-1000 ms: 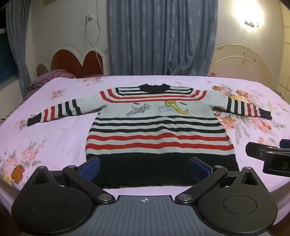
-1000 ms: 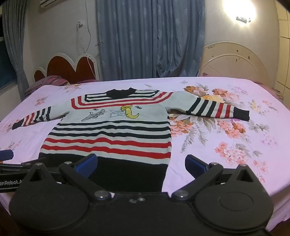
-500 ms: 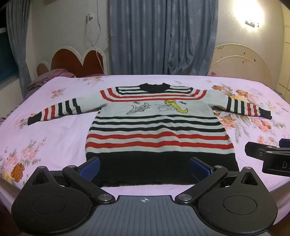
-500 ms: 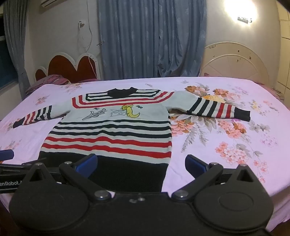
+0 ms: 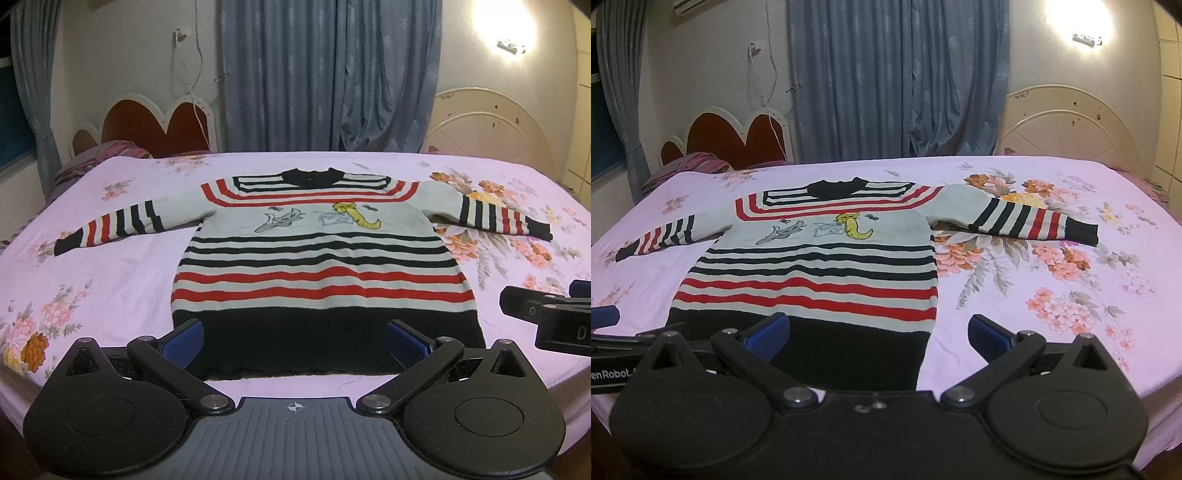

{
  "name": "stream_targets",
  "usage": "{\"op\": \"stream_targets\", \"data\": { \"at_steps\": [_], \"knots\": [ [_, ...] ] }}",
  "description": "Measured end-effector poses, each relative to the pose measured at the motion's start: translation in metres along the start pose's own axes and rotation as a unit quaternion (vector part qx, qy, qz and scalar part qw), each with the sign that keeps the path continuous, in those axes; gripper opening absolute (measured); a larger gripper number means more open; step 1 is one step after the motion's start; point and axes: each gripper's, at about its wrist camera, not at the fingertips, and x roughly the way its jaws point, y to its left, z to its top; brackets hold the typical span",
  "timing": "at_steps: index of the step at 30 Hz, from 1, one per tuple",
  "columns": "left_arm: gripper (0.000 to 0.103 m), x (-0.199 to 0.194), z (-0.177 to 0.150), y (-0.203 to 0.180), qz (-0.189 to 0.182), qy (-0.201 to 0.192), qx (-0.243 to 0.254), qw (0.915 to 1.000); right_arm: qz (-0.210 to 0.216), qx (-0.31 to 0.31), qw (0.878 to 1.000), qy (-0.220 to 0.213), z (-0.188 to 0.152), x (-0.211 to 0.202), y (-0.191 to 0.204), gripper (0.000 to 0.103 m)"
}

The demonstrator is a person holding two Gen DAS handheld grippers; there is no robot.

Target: Fold small clothes

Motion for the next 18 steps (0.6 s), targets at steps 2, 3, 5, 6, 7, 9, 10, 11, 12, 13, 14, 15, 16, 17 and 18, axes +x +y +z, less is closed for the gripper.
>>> {"op": "stream_targets", "data": {
  "at_steps": [2, 3, 5, 6, 7, 9, 10, 11, 12, 13, 14, 15, 16, 17, 18],
  "knots": [
    [0.103, -0.0001, 0.0001, -0.0001, 0.000, 0.000, 0.000, 1.0000, 0.000, 0.000, 1.000, -0.001, -0.0002, -0.0003, 0.0003, 0.102],
    [0.103, -0.0001, 0.0001, -0.0002, 0.000, 0.000, 0.000, 1.0000, 0.000, 0.000, 1.000, -0.001, -0.0002, -0.0005, 0.0004, 0.102],
    [0.103, -0.0005, 0.0001, -0.0006, -0.002, -0.001, 0.002, 1.0000, 0.000, 0.000, 1.000, -0.001, 0.0001, -0.0010, 0.0010, 0.102],
    [0.103, -0.0006, 0.0006, -0.0014, -0.002, -0.001, 0.004, 1.0000, 0.000, -0.001, 1.000, -0.001, 0.0001, -0.0011, 0.0012, 0.102],
    [0.103, -0.0011, 0.0011, -0.0013, -0.002, -0.001, 0.004, 1.0000, 0.000, -0.001, 1.000, -0.001, 0.0002, -0.0013, 0.0015, 0.102],
    [0.103, -0.0012, 0.0017, -0.0012, -0.003, 0.000, 0.003, 1.0000, 0.000, 0.000, 1.000, -0.001, 0.0003, -0.0011, 0.0015, 0.102],
    [0.103, -0.0013, 0.0017, -0.0013, -0.002, 0.000, 0.003, 1.0000, 0.000, 0.000, 1.000, -0.001, 0.0002, -0.0014, 0.0017, 0.102],
    [0.103, -0.0013, 0.0017, -0.0015, -0.002, 0.000, 0.003, 1.0000, 0.000, 0.000, 1.000, 0.000, 0.0004, -0.0009, 0.0019, 0.102],
    [0.103, -0.0008, 0.0021, -0.0005, -0.002, 0.000, 0.003, 1.0000, -0.001, 0.000, 1.000, 0.000, 0.0003, -0.0009, 0.0020, 0.102],
    [0.103, -0.0007, 0.0024, -0.0001, -0.002, 0.001, 0.003, 1.0000, -0.001, -0.001, 1.000, 0.001, 0.0004, -0.0011, 0.0023, 0.102],
    [0.103, -0.0006, 0.0026, 0.0007, -0.002, 0.001, 0.002, 1.0000, 0.000, -0.001, 1.000, 0.001, 0.0007, -0.0015, 0.0028, 0.102],
    [0.103, -0.0006, 0.0027, 0.0008, -0.001, 0.001, 0.002, 1.0000, 0.000, -0.001, 1.000, 0.000, 0.0006, -0.0010, 0.0023, 0.102],
    [0.103, -0.0006, 0.0028, 0.0009, -0.001, 0.001, 0.001, 1.0000, 0.000, -0.001, 1.000, 0.000, 0.0007, -0.0009, 0.0025, 0.102],
    [0.103, -0.0005, 0.0028, 0.0012, -0.001, 0.001, 0.001, 1.0000, 0.000, -0.001, 1.000, 0.000, 0.0006, -0.0012, 0.0027, 0.102],
    [0.103, -0.0005, 0.0026, 0.0015, -0.001, 0.002, 0.001, 1.0000, 0.000, -0.001, 1.000, 0.000, 0.0006, -0.0013, 0.0026, 0.102]
  ]
}}
